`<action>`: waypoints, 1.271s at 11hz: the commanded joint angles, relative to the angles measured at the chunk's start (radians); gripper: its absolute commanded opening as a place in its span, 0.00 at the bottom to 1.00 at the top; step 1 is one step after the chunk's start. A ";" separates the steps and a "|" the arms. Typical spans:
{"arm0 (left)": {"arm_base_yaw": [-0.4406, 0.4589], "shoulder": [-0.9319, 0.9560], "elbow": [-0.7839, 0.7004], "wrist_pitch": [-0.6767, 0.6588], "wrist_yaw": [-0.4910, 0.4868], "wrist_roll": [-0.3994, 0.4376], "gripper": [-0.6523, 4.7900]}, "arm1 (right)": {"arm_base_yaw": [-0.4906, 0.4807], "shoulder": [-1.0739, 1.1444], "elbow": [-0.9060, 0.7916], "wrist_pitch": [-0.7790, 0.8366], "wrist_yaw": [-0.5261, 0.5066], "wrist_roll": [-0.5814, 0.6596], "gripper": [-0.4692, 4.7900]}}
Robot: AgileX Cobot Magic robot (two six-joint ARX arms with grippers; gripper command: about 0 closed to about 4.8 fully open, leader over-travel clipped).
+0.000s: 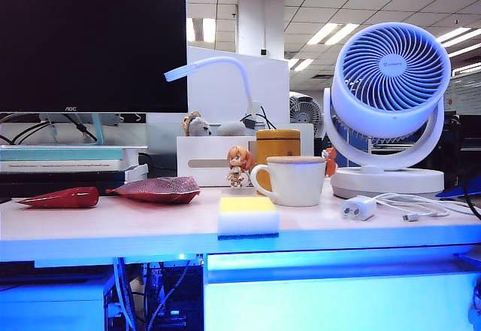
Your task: Open the drawer, place the cleaning sponge inside, then close the drawer.
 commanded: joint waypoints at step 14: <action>0.000 -0.002 0.006 0.008 0.012 0.004 0.11 | -0.034 -0.720 -0.282 0.070 -0.082 -0.049 1.00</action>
